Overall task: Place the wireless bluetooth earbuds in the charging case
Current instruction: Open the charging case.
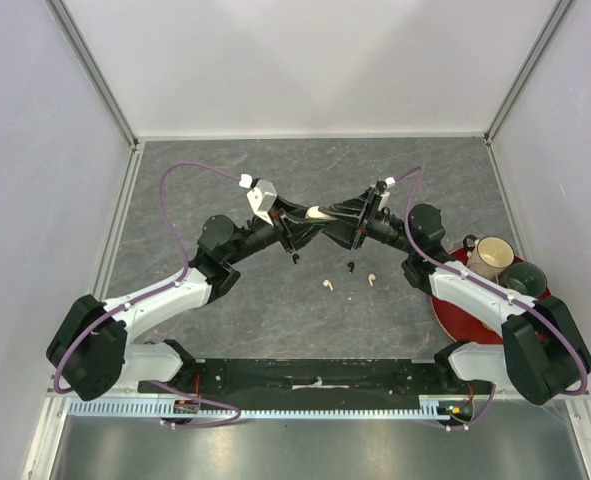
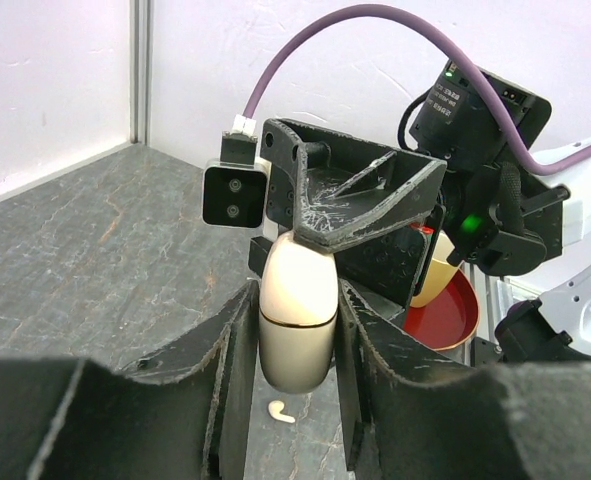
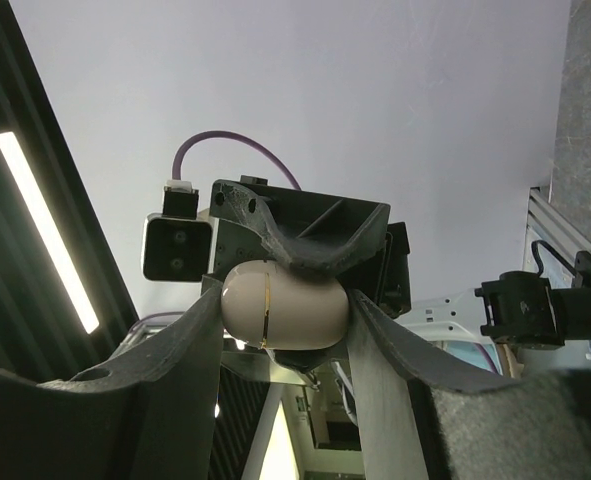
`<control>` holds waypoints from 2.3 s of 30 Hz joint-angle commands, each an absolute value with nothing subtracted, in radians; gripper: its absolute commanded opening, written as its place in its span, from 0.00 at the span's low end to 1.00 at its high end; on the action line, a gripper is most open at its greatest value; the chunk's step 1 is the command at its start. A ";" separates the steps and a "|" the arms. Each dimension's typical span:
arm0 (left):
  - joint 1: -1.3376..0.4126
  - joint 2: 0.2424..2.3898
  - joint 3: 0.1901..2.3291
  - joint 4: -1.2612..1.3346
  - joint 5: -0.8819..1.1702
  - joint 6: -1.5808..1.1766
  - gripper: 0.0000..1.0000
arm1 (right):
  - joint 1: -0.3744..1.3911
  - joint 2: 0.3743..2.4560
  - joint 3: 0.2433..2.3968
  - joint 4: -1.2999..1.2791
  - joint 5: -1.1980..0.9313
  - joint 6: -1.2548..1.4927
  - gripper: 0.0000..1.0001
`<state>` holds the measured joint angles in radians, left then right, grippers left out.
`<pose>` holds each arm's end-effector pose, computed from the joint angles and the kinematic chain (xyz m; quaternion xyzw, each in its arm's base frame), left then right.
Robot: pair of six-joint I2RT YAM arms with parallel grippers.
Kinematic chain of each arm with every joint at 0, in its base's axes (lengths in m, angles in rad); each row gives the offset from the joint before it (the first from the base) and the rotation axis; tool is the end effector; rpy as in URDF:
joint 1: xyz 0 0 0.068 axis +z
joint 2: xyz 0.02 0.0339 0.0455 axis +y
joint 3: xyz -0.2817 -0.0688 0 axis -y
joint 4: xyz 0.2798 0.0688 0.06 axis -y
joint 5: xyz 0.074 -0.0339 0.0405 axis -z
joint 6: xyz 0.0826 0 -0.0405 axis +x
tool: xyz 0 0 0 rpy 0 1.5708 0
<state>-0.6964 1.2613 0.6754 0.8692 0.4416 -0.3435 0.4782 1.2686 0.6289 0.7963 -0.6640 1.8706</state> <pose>0.2407 -0.2473 0.3187 0.2753 0.5458 -0.5018 0.6120 0.2729 0.1988 0.2852 0.2037 0.6301 0.7448 0.0822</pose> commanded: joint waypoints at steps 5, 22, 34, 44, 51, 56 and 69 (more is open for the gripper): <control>-0.698 1.267 0.678 0.910 0.410 -0.356 0.43 | 0.483 1.256 0.638 0.874 -0.657 1.898 0.26; -0.698 1.279 0.672 0.951 0.414 -0.351 0.02 | 0.485 1.258 0.612 0.893 -0.657 1.905 0.39; -0.701 1.243 0.546 1.186 0.457 -0.261 0.02 | 0.480 1.168 0.748 0.502 -0.641 1.407 0.89; -0.699 1.216 0.486 1.357 0.457 -0.276 0.02 | 0.483 1.043 0.960 -0.090 -0.584 0.631 0.90; -0.699 1.244 0.503 1.405 0.509 -0.313 0.02 | 0.499 1.025 1.038 -0.201 -0.646 0.451 0.90; -0.699 1.249 0.514 1.405 0.541 -0.314 0.02 | 0.506 1.052 1.080 -0.210 -0.649 0.449 0.90; -0.701 1.273 0.545 1.431 0.594 -0.357 0.02 | 0.520 1.085 1.068 -0.227 -0.534 0.477 0.89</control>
